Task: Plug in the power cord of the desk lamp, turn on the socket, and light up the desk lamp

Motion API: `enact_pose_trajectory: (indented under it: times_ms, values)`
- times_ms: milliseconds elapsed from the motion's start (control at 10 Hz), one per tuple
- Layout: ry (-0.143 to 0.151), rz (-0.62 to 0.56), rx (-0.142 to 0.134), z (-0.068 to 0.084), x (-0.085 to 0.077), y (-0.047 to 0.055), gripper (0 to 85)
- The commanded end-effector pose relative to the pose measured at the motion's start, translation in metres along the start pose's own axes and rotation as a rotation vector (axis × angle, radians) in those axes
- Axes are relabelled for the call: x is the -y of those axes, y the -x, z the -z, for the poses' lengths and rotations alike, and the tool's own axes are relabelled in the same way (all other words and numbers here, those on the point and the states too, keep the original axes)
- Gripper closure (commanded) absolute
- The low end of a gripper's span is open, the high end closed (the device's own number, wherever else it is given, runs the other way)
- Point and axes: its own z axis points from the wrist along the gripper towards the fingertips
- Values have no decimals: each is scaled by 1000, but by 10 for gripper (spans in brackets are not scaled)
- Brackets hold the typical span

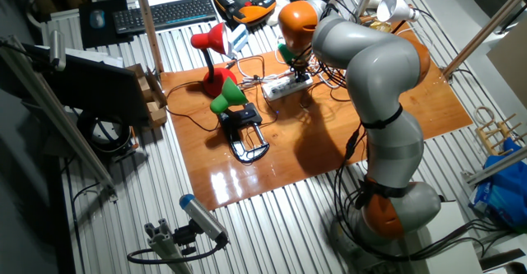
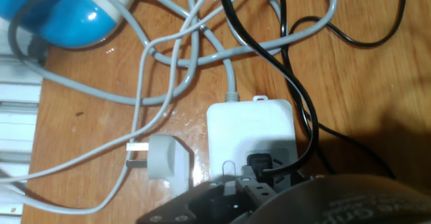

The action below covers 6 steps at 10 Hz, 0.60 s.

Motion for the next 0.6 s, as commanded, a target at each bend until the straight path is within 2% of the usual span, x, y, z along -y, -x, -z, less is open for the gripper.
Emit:
enact_pose_trajectory:
  times_ms: [0,500]
  values:
    - [0,0,-2,0,0,0,680]
    - [9,5,-23,-3,1,-1,680]
